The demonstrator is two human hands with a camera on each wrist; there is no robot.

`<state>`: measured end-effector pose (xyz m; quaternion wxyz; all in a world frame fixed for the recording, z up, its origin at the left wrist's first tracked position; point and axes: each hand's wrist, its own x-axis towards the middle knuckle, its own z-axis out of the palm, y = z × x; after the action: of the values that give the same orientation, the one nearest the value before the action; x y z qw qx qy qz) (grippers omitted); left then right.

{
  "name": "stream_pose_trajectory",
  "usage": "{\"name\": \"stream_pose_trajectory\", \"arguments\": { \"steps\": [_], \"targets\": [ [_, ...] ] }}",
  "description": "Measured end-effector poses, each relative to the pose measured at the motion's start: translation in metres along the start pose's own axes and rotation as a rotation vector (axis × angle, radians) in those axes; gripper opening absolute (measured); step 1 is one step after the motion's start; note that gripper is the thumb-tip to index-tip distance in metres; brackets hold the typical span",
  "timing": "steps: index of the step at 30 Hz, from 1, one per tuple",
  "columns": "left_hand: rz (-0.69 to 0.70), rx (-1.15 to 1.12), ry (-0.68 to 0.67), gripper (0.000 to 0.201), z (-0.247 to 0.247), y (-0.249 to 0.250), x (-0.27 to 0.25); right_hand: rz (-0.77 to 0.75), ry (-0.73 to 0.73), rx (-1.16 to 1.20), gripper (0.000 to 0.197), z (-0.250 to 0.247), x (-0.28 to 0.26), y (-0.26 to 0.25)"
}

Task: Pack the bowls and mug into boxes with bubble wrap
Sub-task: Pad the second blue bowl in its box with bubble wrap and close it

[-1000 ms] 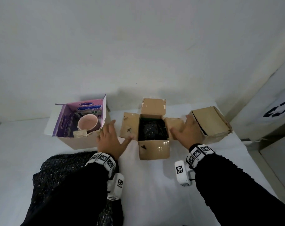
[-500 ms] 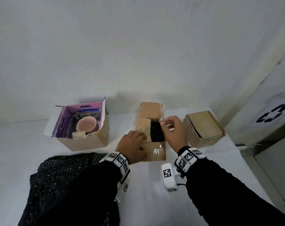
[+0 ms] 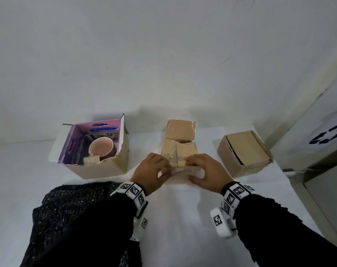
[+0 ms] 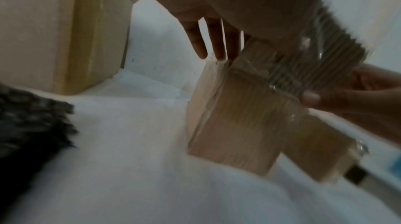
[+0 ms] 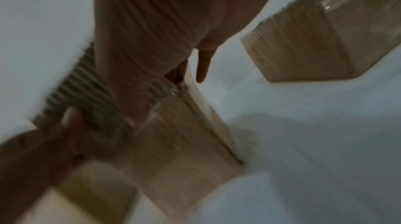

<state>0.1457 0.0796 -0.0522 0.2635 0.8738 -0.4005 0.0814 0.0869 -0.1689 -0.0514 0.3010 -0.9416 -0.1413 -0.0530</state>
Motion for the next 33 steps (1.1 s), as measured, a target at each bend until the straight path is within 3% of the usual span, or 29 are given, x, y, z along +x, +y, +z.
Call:
{"name": "stream_pose_trajectory", "arguments": {
  "steps": [2,4,9,11,13,15,17,24,27,33],
  "targets": [
    [-0.136,-0.112,0.058,0.033,0.003,-0.004,0.008,0.167,0.094,0.195,0.038,-0.01,0.013,-0.009],
    [-0.256,-0.108,0.065,0.043,0.006,-0.01,0.012,0.242,0.136,0.293,0.038,-0.012,0.022,-0.013],
    [-0.73,-0.368,-0.112,0.08,0.009,-0.013,0.014,0.338,0.23,0.282,0.063,0.008,0.042,0.001],
    [-0.787,-0.418,-0.173,0.077,0.008,-0.015,0.013,0.481,0.252,0.31,0.069,0.006,0.059,0.003],
    [-0.788,-0.383,-0.209,0.072,0.004,-0.016,0.015,0.667,0.212,0.517,0.083,-0.001,0.082,0.005],
    [-0.786,-0.302,-0.232,0.067,0.001,-0.015,0.017,0.731,0.181,0.682,0.094,-0.008,0.104,0.006],
    [-0.806,-0.29,-0.234,0.064,0.0,-0.013,0.02,0.674,0.195,0.645,0.085,-0.014,0.12,0.002],
    [-0.908,-0.575,-0.211,0.058,-0.001,-0.002,0.02,0.342,0.248,0.563,0.011,-0.04,0.127,-0.019],
    [-0.934,-0.634,-0.184,0.052,0.0,0.001,0.021,0.2,0.231,0.434,0.004,-0.041,0.107,-0.024],
    [-0.945,-0.704,-0.122,0.041,0.004,0.006,0.02,0.017,0.095,0.032,0.009,-0.011,0.059,-0.025]
  ]
}}
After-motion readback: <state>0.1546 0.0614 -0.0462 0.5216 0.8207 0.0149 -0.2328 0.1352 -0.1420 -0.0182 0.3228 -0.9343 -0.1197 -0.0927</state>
